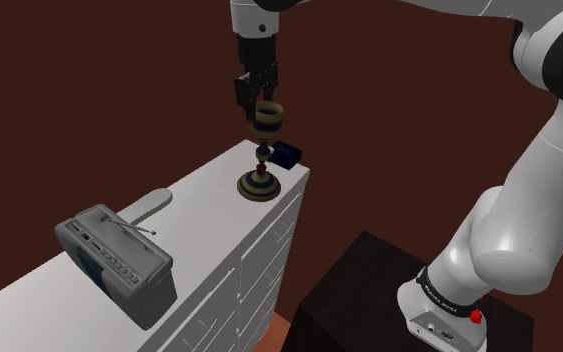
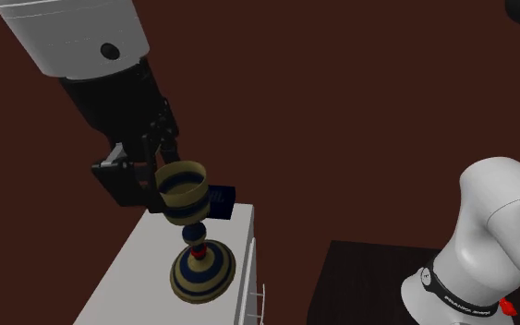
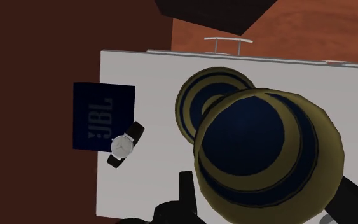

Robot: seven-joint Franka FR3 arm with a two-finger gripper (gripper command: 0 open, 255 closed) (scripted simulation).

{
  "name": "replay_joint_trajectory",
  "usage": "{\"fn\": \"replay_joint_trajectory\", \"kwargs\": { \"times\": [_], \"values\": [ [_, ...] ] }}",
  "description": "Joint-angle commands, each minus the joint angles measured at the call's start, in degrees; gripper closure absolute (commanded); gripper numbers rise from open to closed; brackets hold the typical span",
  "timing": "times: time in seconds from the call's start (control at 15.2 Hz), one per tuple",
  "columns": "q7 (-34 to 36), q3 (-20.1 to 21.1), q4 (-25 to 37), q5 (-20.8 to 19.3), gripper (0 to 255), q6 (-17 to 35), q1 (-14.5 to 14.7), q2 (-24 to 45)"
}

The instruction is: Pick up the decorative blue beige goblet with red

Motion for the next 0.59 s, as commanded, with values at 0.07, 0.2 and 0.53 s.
{"fn": "replay_joint_trajectory", "kwargs": {
  "times": [0.07,0.2,0.53],
  "values": [
    [0.0,0.1,2.6,-0.1,255,-2.3,0.1,0.4],
    [-0.1,0.1,4.6,-0.1,255,-3.9,0.1,0.7],
    [-0.2,0.2,10.0,-0.4,255,-8.2,0.3,1.8]
  ]
}}
